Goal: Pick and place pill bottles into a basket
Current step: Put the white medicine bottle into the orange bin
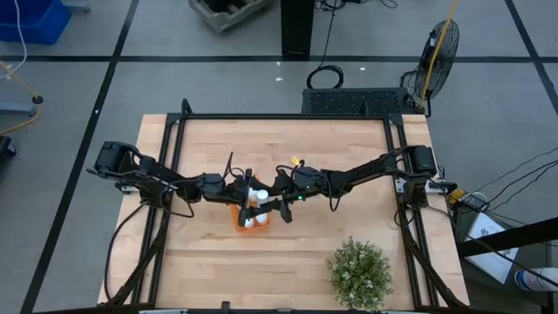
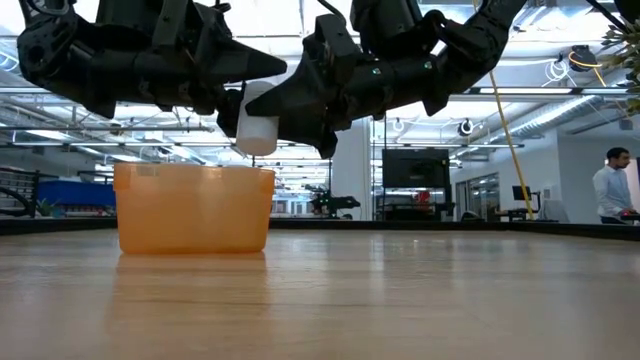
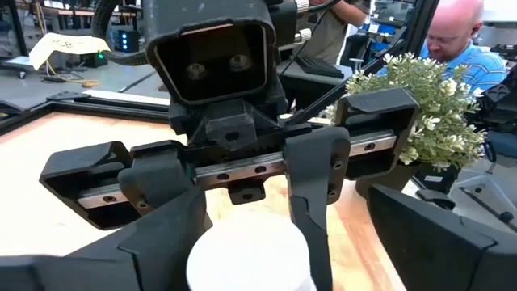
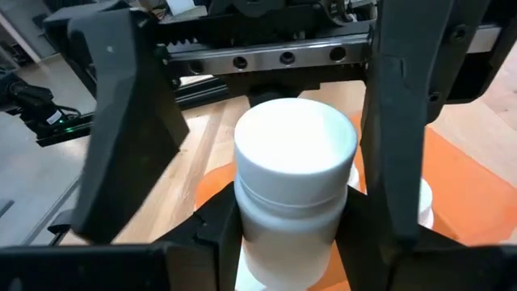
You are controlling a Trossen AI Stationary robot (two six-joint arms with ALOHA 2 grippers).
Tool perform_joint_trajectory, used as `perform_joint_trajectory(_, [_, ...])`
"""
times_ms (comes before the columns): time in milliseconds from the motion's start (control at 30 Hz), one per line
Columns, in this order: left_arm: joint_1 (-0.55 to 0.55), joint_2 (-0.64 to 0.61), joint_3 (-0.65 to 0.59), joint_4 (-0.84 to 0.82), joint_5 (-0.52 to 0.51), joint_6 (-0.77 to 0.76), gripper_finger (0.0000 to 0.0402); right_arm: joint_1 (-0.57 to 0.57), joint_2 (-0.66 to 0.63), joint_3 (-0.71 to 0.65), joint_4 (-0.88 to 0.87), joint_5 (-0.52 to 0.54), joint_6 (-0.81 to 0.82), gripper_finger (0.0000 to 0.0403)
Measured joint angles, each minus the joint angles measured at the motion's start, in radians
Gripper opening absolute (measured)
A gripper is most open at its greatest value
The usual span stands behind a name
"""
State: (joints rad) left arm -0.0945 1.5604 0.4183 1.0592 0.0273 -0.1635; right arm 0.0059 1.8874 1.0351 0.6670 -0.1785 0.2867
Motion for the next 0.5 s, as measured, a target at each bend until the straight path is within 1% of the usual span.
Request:
perform_joint_trajectory(167, [0.021,0.0,-0.033,0.017,0.006,-0.003,0.0326,0.001,-0.013,0.0,-0.019,0.003,-0.001,0.0148])
perform_joint_trajectory(367, [0.023,0.0,-0.096,0.177,-0.007,0.003,0.0309,0.002,-0.039,0.002,-0.016,-0.001,-0.016,0.0148])
perform_joint_trajectory(500, [0.028,0.004,-0.119,0.217,-0.015,-0.012,0.0306,0.002,-0.045,0.004,0.001,0.002,-0.019,0.0148])
